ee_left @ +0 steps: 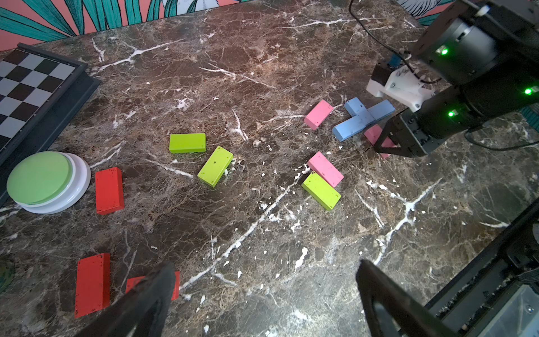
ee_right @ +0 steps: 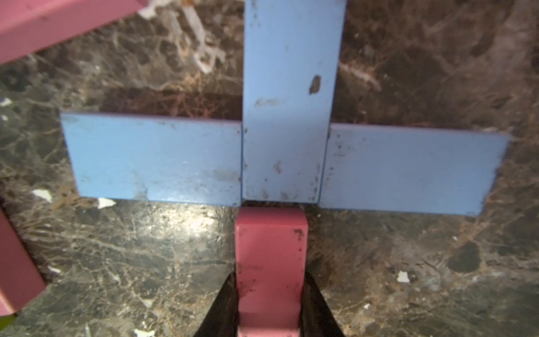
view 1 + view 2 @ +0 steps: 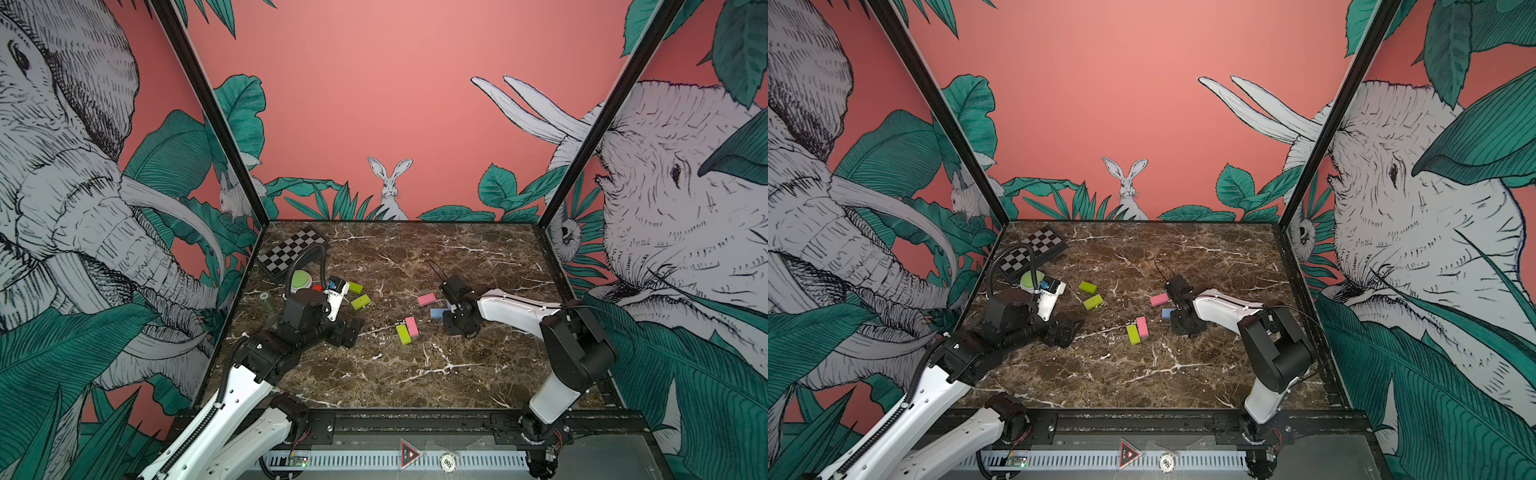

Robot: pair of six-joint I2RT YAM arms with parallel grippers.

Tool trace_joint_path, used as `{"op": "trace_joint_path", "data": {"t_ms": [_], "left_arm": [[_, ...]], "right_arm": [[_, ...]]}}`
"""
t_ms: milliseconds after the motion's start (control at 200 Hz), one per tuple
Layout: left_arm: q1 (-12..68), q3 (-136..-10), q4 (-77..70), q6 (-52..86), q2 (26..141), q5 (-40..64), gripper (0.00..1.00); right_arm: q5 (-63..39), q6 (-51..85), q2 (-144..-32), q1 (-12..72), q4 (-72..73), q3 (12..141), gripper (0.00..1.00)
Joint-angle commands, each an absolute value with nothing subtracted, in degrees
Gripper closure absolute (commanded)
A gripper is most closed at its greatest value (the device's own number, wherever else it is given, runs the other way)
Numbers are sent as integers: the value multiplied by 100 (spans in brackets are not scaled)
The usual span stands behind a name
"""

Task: Assemble the letter t with building blocks
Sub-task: Assemble the building block at the center of the board.

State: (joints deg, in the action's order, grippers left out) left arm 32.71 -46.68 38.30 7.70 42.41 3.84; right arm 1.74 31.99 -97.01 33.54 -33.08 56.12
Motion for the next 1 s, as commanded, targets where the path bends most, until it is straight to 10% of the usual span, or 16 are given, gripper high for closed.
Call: {"op": "trace_joint_path", "data": {"t_ms": [0,995], "left_arm": [[3296,-4676,3930,730,4226,403,1],[3296,-4663,3925,734,4236,398,1]], "right_arm": [[247,3271,-9800,3323,-3375,5692,71],[235,3305,-9970,3235,-3388,5783,70]]}}
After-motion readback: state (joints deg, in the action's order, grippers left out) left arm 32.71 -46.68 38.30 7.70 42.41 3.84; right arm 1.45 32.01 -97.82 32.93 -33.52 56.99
